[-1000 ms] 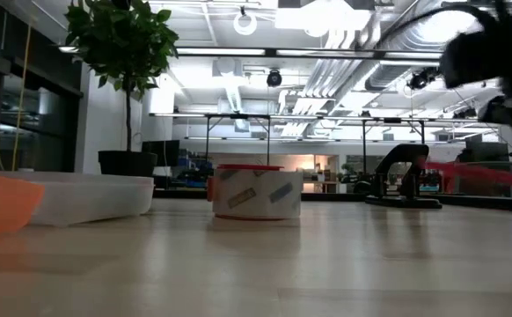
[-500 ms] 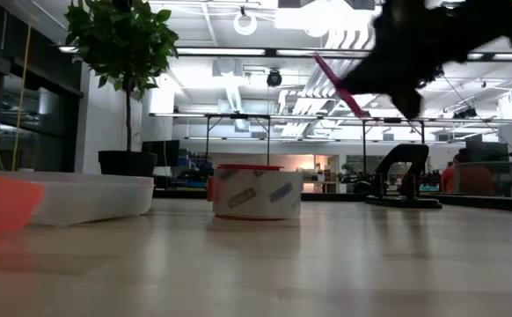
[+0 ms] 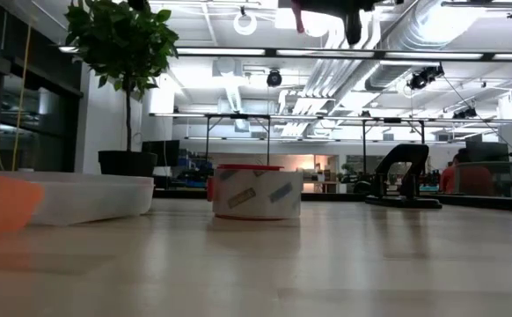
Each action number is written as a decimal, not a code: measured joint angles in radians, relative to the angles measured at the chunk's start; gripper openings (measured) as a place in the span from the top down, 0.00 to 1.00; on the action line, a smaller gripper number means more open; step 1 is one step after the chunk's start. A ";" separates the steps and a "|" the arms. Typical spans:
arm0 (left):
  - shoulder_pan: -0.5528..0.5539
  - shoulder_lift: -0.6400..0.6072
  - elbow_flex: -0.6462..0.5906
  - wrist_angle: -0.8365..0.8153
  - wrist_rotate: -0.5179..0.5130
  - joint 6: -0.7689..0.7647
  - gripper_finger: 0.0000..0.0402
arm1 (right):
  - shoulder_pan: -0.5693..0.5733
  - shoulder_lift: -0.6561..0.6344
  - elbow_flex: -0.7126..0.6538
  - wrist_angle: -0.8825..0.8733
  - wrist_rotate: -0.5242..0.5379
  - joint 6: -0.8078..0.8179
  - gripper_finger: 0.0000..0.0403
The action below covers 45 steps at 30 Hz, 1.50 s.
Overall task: Pack school essentials
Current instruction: Put the pink pen into the orange supply box
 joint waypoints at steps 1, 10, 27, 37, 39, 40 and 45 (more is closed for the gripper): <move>0.000 0.004 0.000 0.000 0.009 -0.010 0.51 | 0.000 0.000 0.004 0.000 -0.002 -0.006 1.00; 0.000 0.023 0.000 0.001 0.023 -0.020 0.51 | 0.000 0.000 0.008 -0.003 -0.006 -0.004 1.00; 0.046 0.305 0.087 0.128 0.091 -0.011 0.51 | 0.012 0.245 0.162 0.045 -0.128 -0.034 1.00; 0.057 0.384 0.166 0.127 0.126 0.058 0.54 | 0.005 0.275 0.206 0.011 -0.131 -0.041 1.00; 0.057 0.376 0.166 0.118 0.128 0.067 0.58 | 0.005 0.272 0.206 0.015 -0.119 -0.050 1.00; 0.057 0.369 0.166 0.117 0.128 0.069 0.60 | 0.005 0.271 0.206 0.020 -0.114 -0.053 1.00; 0.060 0.347 0.167 0.120 0.122 0.103 0.75 | 0.000 0.271 0.206 0.039 -0.114 -0.055 1.00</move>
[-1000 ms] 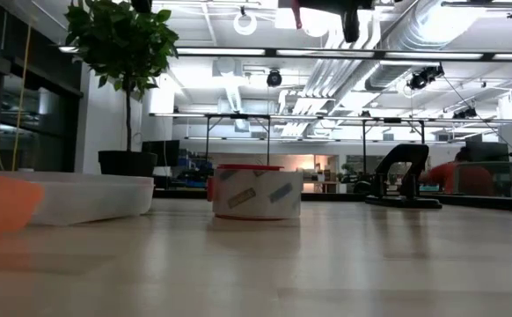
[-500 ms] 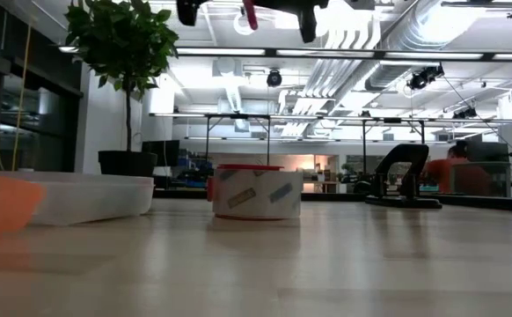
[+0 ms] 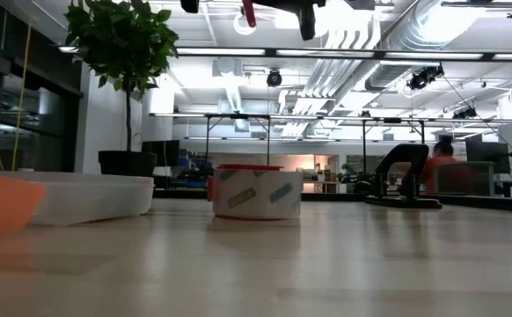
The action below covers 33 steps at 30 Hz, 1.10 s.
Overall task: Pack school essentials
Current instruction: Put the pink pen into the orange supply box
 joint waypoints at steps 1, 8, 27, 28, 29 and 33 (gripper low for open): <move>0.000 0.000 0.000 0.004 -0.001 0.002 0.79 | 0.000 0.000 0.000 0.003 0.000 -0.001 1.00; 0.000 0.000 0.000 -0.001 -0.005 -0.010 0.97 | -0.001 0.000 0.000 0.008 -0.005 -0.002 1.00; 0.029 -0.353 -0.005 -0.432 -0.019 0.022 0.96 | 0.007 -0.329 -0.017 -0.352 0.174 -0.003 0.56; 0.026 -0.374 -0.016 -0.423 -0.010 0.018 0.96 | 0.009 -0.346 -0.034 -0.337 0.174 -0.003 0.56; 0.020 -0.393 -0.032 -0.404 -0.007 0.016 0.96 | 0.012 -0.363 -0.053 -0.315 0.173 0.000 0.56; -0.007 -0.443 -0.107 -0.347 -0.004 -0.029 0.97 | 0.027 -0.411 -0.155 -0.154 0.179 0.033 0.57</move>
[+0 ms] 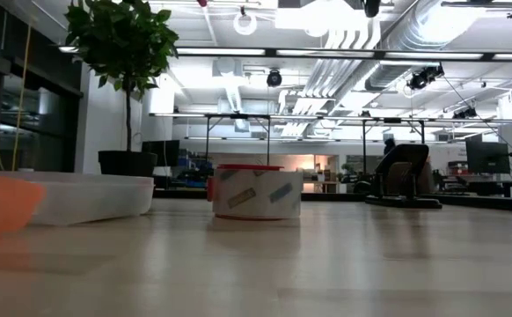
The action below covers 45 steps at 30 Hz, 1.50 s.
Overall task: Pack school essentials
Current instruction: Put the pink pen into the orange supply box
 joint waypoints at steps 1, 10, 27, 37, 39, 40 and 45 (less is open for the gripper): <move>-0.007 -0.006 -0.017 0.015 -0.003 -0.011 0.97 | 0.005 -0.006 -0.026 0.040 0.000 0.006 0.58; -0.032 -0.003 -0.034 0.040 -0.006 -0.008 0.96 | 0.020 -0.014 -0.071 0.145 0.000 -0.007 0.58; -0.031 0.185 0.148 -0.641 0.169 -0.237 0.97 | 0.019 -0.014 -0.071 0.110 0.000 -0.007 0.58; -0.037 0.486 0.149 -0.983 0.323 -0.175 0.97 | 0.019 -0.013 -0.072 0.060 0.007 0.030 0.58; -0.040 0.531 0.150 -1.005 0.323 -0.125 0.97 | 0.019 -0.013 -0.072 0.058 0.007 0.030 0.58; -0.041 0.556 0.151 -1.012 0.323 -0.098 0.97 | 0.019 -0.013 -0.072 0.057 0.007 0.028 0.58; -0.054 0.684 0.207 -1.033 0.319 0.031 0.97 | 0.019 -0.013 -0.072 0.046 0.007 0.028 0.58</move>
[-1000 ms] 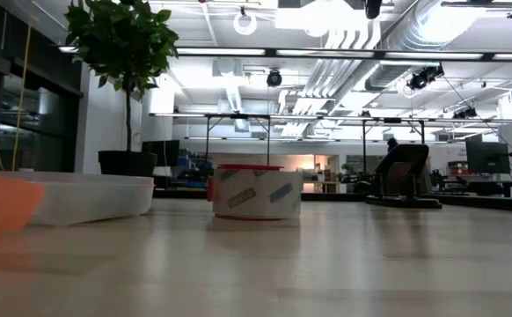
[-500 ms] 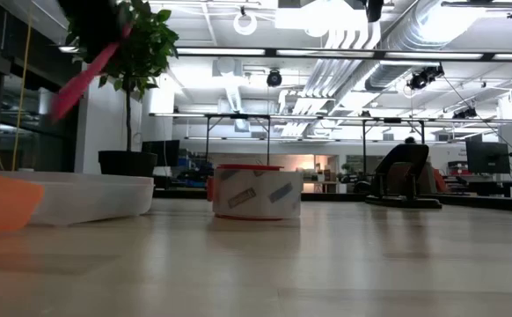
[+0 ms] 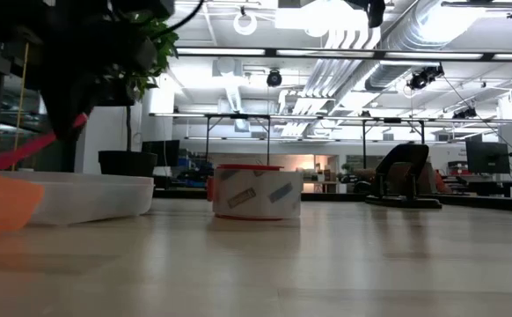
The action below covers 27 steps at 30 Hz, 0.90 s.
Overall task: Pack school essentials
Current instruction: Put the pink pen into the orange supply box, then put the blue pen into the orange supply box
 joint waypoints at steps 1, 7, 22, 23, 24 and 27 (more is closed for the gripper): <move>-0.003 0.024 0.014 0.000 -0.004 0.024 0.97 | 0.000 0.000 0.000 -0.002 0.000 0.000 0.58; -0.020 0.130 0.084 -0.008 -0.019 0.105 0.95 | 0.000 0.000 0.000 -0.010 0.000 0.003 0.58; -0.056 0.173 0.103 -0.046 -0.023 0.199 0.72 | 0.000 0.000 0.000 -0.026 0.000 0.000 0.58; -0.055 0.173 0.106 -0.059 -0.023 0.200 0.71 | 0.000 0.000 0.000 -0.026 0.000 0.000 0.58; -0.054 0.173 0.113 -0.081 -0.023 0.203 0.69 | 0.000 0.000 0.000 -0.026 0.000 0.000 0.58; -0.035 0.145 0.138 -0.127 -0.023 0.204 0.66 | 0.000 0.000 0.000 -0.025 0.000 0.000 0.58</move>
